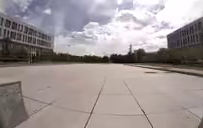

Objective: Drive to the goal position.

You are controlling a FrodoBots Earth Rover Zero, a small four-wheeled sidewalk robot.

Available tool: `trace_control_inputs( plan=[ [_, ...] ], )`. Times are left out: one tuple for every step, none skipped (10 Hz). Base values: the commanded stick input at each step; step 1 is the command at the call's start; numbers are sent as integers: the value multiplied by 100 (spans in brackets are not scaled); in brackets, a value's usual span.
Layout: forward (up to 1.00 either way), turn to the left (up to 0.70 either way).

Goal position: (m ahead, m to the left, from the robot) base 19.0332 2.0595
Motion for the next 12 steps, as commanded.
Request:
trace_control_inputs(
  plan=[
    [100, 0],
    [100, 0],
    [100, 0],
    [100, 0],
    [100, 0],
    [100, 0],
    [100, 0],
    [100, 0],
    [100, 0],
    [100, 0],
    [100, 0],
    [100, 0]
  ],
)
